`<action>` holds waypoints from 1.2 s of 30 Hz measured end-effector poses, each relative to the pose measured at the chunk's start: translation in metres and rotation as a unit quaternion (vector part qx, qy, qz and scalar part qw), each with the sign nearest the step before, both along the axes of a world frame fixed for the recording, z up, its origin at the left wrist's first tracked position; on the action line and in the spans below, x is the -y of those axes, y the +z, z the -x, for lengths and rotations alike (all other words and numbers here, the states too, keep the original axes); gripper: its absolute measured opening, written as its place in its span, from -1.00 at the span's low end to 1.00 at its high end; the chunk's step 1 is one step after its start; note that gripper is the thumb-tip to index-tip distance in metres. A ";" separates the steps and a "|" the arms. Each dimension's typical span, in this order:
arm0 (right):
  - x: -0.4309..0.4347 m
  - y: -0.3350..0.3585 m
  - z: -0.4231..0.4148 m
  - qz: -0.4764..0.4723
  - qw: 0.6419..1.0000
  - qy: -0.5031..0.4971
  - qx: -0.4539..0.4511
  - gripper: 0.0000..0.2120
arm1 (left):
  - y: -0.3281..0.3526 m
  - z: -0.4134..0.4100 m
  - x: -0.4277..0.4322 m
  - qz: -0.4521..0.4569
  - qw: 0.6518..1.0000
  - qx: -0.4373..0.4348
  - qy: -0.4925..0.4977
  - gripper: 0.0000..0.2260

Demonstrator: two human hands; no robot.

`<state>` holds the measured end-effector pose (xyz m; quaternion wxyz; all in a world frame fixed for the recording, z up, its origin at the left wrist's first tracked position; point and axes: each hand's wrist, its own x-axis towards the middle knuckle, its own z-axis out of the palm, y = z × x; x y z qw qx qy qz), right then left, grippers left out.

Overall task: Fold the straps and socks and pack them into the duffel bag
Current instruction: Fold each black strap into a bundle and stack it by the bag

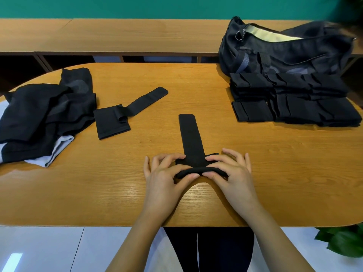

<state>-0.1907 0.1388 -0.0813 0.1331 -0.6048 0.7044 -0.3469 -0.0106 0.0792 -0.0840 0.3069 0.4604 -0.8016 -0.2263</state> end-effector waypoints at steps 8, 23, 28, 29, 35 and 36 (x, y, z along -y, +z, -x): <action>0.001 -0.001 0.000 0.009 1.000 -0.009 -0.010 -0.64 | 0.001 0.001 0.000 -0.008 1.000 -0.003 0.011 -0.55; 0.000 0.001 -0.001 -0.012 1.000 -0.025 -0.012 -0.49 | 0.002 0.001 0.000 -0.013 1.000 0.002 0.015 -0.46; 0.000 0.001 -0.001 -0.005 1.000 -0.023 -0.017 -0.50 | 0.001 0.001 0.000 -0.011 1.000 -0.005 0.019 -0.43; 0.001 0.000 -0.001 -0.005 1.000 -0.022 -0.021 -0.49 | 0.002 0.001 0.000 -0.014 1.000 -0.011 0.022 -0.43; 0.000 0.000 0.000 0.005 0.999 -0.022 -0.023 -0.45 | 0.005 0.001 -0.001 -0.018 1.000 -0.013 0.014 -0.49; 0.000 0.000 -0.001 0.006 1.000 -0.023 -0.016 -0.45 | 0.006 0.001 -0.001 -0.015 1.000 -0.005 0.009 -0.50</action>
